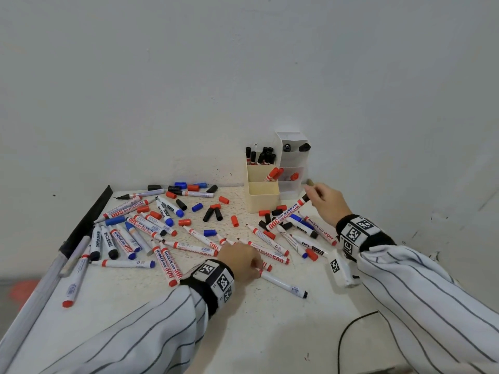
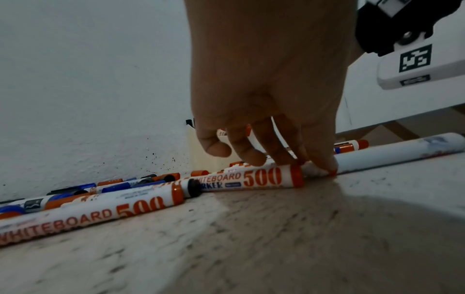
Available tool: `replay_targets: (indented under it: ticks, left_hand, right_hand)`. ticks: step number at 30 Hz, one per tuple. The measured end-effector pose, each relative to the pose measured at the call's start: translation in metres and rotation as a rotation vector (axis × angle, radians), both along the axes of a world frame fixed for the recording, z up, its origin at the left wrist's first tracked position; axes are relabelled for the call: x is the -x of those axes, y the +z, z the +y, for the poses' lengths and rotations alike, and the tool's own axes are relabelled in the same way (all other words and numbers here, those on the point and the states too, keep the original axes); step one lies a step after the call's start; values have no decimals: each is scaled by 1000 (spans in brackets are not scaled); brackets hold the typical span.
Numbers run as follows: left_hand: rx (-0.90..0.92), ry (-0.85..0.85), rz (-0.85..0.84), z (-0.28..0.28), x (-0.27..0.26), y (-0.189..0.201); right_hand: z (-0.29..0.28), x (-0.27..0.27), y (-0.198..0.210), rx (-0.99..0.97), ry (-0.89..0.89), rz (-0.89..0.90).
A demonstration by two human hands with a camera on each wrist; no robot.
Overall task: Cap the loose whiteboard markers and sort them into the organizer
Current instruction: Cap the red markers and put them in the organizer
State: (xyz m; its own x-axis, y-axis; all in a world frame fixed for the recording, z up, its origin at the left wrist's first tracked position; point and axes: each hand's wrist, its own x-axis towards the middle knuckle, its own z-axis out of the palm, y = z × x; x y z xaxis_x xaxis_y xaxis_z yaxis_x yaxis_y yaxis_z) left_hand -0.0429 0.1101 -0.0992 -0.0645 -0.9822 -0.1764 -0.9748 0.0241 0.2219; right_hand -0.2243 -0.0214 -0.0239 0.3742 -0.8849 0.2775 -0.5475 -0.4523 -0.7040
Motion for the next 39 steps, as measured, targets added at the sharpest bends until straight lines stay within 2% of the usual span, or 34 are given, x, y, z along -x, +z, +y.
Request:
replay_targets:
  ticks: [3,6,10,12,14,20,23,28,34,39]
  left_hand:
    - [-16,-28,-60,-5,-3,-4]
    - [-27,28,35,-9,-11,-4]
    - [-17,202,273,-14,-26,6]
    - [19,276,454,-14,-36,12]
    - [115,349,635,-14,-48,18]
    - [391,594,982,-18,-82,37]
    - [514,682,1020,-17,-99,43]
    - [596,713,1036,-13,-122,47]
    - [586,756,1088,-16,-142,51]
    - [494,799,1107,-24,-149,47]
  right_hand:
    - [-1,2,-6,-35,18,-38]
    - [-5,0,-9,-22,15,-41]
    - [-12,-9,-5,32,-20,-84]
    - [-17,-16,1,64,-30,-131]
    - [-22,-24,9,95,-30,-184]
    - [-47,-61,34,231,-77,-227]
    - [-58,-86,40,248,-105,-200]
    - [-70,-118,49,249,-167,0]
    - [-100,-146,46,269,-143,120]
    - [-115,-162,38,244,-157,193]
